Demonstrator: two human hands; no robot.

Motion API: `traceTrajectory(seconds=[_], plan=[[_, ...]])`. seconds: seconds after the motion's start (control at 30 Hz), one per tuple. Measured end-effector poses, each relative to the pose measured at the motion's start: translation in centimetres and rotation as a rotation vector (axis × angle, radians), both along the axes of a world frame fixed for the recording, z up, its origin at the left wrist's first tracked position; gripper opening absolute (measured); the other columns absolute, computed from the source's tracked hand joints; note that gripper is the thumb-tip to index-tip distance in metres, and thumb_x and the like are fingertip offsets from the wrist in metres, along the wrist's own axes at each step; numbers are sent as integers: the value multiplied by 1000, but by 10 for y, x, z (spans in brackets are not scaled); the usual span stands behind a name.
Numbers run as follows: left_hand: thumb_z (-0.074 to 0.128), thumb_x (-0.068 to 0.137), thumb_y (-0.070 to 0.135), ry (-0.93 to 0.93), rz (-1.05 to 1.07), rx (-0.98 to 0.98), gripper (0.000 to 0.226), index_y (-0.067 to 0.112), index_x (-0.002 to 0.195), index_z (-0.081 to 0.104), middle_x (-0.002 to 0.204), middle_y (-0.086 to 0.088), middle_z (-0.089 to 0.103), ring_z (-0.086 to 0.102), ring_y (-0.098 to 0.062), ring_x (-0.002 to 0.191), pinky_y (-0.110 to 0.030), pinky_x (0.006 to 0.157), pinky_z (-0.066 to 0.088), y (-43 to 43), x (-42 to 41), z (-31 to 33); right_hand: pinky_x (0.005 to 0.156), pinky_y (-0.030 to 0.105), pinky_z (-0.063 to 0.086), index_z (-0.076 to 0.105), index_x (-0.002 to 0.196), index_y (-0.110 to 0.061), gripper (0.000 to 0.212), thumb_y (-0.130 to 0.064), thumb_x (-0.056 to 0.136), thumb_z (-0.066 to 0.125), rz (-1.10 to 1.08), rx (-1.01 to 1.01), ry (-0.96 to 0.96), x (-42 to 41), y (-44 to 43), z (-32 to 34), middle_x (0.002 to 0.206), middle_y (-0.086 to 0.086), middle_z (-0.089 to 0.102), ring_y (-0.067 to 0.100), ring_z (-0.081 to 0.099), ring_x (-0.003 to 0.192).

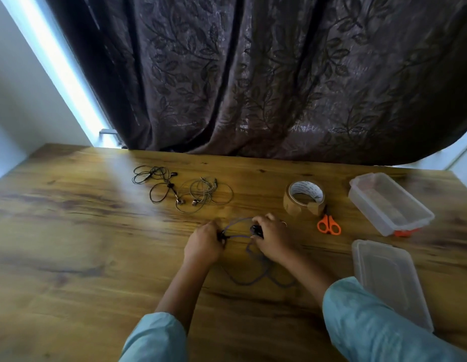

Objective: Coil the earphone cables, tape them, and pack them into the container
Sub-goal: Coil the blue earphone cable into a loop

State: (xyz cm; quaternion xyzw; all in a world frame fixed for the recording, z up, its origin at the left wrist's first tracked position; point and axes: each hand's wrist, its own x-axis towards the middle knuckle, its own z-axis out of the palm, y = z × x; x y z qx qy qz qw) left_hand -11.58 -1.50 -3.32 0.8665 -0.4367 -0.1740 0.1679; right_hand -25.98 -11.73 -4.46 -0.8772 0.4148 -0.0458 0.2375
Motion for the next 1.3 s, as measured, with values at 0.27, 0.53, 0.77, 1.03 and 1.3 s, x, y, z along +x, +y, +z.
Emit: traceTrajectory(seconds=[0.27, 0.53, 0.77, 1.03, 1.3], plan=[[46, 95, 8, 462, 49, -235, 8, 8, 103, 44, 97, -14, 59, 59, -27, 84, -38, 70, 52, -6, 24, 7, 98, 42, 44, 37, 136, -31, 49, -24, 91, 55, -96, -8, -14, 18, -8, 9, 139, 2, 44, 28, 46, 123], [42, 98, 3, 926, -99, -475, 11, 1, 108, 47, 75, -4, 53, 47, -5, 47, -18, 43, 38, -18, 37, 48, 83, 34, 45, 60, 118, -26, 28, -17, 92, 56, -46, 434, -493, 58, -8, 53, 111, -2, 61, 13, 56, 101], [52, 95, 14, 956, -12, -533, 13, 10, 105, 59, 72, 4, 58, 40, 0, 45, -13, 39, 30, -9, 77, 70, 46, 22, 35, 60, 100, -27, 13, -27, 99, 47, -79, 460, -587, 74, -13, 67, 64, -7, 44, 5, 41, 51], [52, 96, 26, 722, -66, -273, 24, 13, 79, 62, 58, 1, 46, 34, -4, 40, -15, 37, 23, 6, 105, 102, 61, 36, 46, 66, 96, -25, 27, -15, 101, 41, -138, 269, -595, 86, -7, 74, 72, -3, 56, 18, 51, 69], [51, 90, 24, 1355, -88, -451, 23, 11, 79, 66, 56, 5, 40, 30, -1, 37, -13, 34, 20, 11, 119, 115, 42, 14, 31, 62, 97, -13, 17, -14, 100, 45, -138, 422, -800, 82, -11, 82, 62, -3, 46, -1, 38, 44]])
